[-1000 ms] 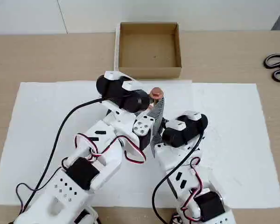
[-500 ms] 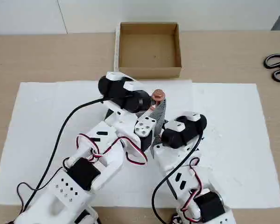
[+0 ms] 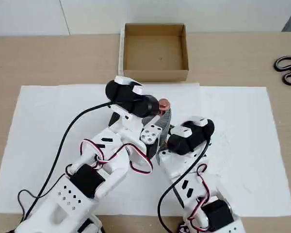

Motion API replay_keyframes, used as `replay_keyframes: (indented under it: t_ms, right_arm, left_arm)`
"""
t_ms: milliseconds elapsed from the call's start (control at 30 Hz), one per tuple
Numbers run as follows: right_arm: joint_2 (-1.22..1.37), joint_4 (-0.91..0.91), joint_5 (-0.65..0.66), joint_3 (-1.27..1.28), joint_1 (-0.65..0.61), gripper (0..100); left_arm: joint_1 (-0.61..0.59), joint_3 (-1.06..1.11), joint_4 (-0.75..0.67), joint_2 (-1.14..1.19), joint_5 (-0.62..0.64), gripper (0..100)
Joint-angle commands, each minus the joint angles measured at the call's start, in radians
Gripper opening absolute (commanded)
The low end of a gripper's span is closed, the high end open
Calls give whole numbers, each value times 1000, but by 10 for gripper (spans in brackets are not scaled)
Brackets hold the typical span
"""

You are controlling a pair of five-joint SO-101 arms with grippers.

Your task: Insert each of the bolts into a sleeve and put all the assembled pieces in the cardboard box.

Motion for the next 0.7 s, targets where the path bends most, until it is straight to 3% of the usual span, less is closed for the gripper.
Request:
replay_keyframes:
  t_ms: [0, 333, 667]
  right_arm:
    - [-15, -21, -3, -6, -2, 4]
    - [-15, -21, -3, -6, -2, 4]
    - [-15, 13, -3, -9, -1, 4]
  left_arm:
    - [5, -13, 2, -23, 5, 5]
    - [5, -73, 94, 46, 6, 5]
    - [9, -137, 92, 141, 9, 5]
